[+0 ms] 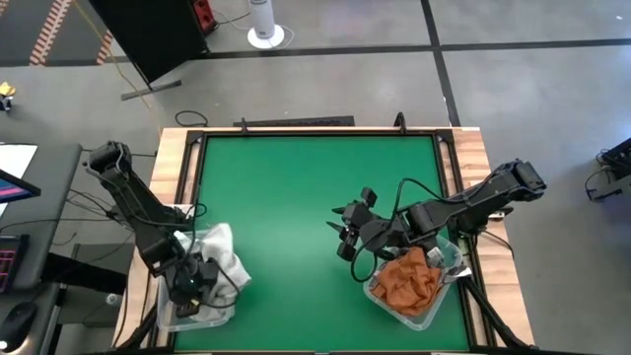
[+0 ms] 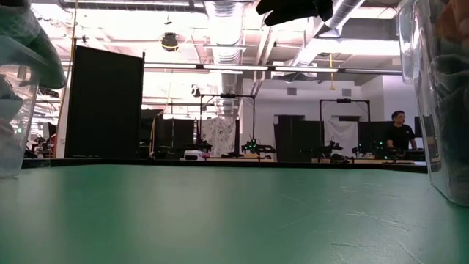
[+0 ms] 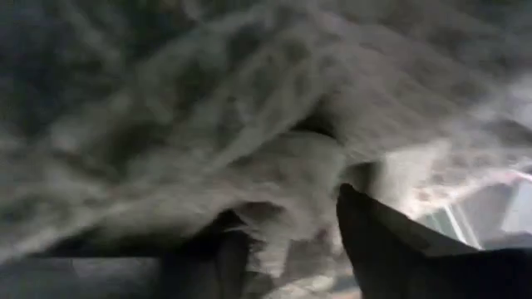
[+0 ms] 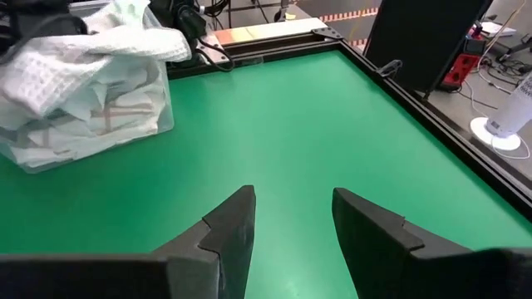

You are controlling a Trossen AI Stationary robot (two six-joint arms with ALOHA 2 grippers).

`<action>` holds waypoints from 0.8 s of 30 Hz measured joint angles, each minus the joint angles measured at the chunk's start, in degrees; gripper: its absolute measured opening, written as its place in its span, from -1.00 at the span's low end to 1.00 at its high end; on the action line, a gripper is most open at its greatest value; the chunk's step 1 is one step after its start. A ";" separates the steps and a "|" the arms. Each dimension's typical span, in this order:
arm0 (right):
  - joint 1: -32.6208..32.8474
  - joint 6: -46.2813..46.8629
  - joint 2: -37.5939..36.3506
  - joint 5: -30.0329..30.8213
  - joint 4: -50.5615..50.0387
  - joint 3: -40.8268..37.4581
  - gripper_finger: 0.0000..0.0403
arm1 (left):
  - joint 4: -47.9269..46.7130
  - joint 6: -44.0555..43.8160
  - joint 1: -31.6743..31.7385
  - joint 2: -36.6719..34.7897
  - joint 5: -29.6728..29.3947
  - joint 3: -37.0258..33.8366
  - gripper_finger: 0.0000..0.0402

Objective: Sort towels by color in basket
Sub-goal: Put the gray towel into the left transparent bin

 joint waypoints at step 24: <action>-3.23 -19.49 30.58 -20.70 24.99 18.21 -0.05 | -24.17 -0.96 0.33 -0.56 2.99 17.98 0.17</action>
